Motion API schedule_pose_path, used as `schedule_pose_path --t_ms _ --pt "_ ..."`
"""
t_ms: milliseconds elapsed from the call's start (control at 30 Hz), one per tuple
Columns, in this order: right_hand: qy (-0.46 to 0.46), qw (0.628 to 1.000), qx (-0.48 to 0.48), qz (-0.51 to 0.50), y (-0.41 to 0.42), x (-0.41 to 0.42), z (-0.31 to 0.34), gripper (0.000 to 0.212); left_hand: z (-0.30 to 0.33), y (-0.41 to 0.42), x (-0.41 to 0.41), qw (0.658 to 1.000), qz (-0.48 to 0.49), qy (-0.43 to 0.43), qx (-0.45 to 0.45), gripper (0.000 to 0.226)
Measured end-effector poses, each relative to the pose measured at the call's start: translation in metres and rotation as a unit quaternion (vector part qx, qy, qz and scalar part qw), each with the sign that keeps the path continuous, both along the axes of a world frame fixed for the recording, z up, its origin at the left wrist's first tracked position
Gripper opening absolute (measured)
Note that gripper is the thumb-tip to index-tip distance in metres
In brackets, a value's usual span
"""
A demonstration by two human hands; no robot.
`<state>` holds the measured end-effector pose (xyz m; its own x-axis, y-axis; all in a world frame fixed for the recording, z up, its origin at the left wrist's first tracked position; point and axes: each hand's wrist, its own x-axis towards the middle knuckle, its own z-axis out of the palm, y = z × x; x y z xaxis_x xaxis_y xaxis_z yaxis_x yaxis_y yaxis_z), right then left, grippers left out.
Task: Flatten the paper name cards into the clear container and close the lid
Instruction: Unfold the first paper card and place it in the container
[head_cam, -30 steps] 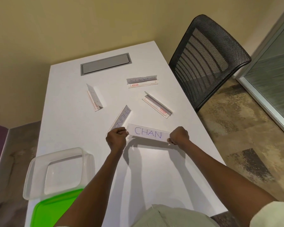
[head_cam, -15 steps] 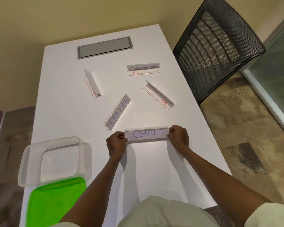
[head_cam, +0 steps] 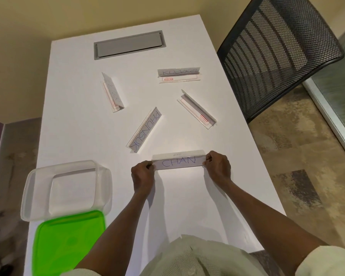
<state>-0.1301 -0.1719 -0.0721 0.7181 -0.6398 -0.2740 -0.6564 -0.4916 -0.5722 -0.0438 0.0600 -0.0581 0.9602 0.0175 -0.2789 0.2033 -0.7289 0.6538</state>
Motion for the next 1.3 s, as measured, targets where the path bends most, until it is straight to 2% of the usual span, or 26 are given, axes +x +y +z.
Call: schedule_pose_path --t_ms 400,600,667,700,767,833,900,967,1033,1200,1300 --pt "0.001 1.0 0.022 0.0 -0.002 0.002 -0.006 0.01 -0.018 0.008 0.004 1.0 -0.016 0.024 0.011 0.022" --pt "-0.003 0.998 0.063 0.018 -0.007 -0.001 -0.002 0.019 -0.004 0.008 -0.003 0.999 -0.025 -0.032 0.034 0.033" --pt "-0.016 0.998 0.049 0.046 -0.011 -0.005 0.001 0.027 -0.003 0.012 -0.004 0.999 -0.026 -0.027 0.032 0.011" --pt "-0.021 0.997 0.034 0.062 -0.012 -0.006 0.002 0.033 -0.004 0.017 -0.005 0.999 -0.027 -0.032 0.02 0.009" --pt "-0.028 0.994 -0.015 0.103 -0.016 -0.008 0.002 0.045 -0.005 0.024 -0.007 0.996 -0.055 -0.059 0.023 0.038" --pt "-0.032 0.987 -0.061 0.146 -0.021 -0.007 0.002 0.052 -0.003 0.028 -0.008 0.989 -0.097 -0.099 0.045 0.04" --pt "-0.034 0.976 -0.101 0.191 -0.025 -0.005 0.002 0.055 0.003 0.027 -0.004 0.985 -0.13 -0.104 0.039 0.036" --pt "-0.04 0.961 -0.14 0.235 -0.027 -0.001 0.005 0.055 0.007 0.028 0.002 0.966 -0.195 -0.154 0.064 0.04" --pt "-0.045 0.946 -0.168 0.275 -0.027 0.003 0.007 0.055 0.002 0.03 0.007 0.932 -0.283 -0.211 0.085 0.05" --pt "-0.034 0.915 -0.206 0.346 -0.027 0.01 0.005 0.052 0.007 0.014 0.019 0.902 -0.361 -0.192 0.14 0.055" --pt "-0.028 0.905 -0.208 0.369 -0.024 0.013 0.006 0.047 0.008 0.006 0.027 0.88 -0.396 -0.172 0.195 0.048"
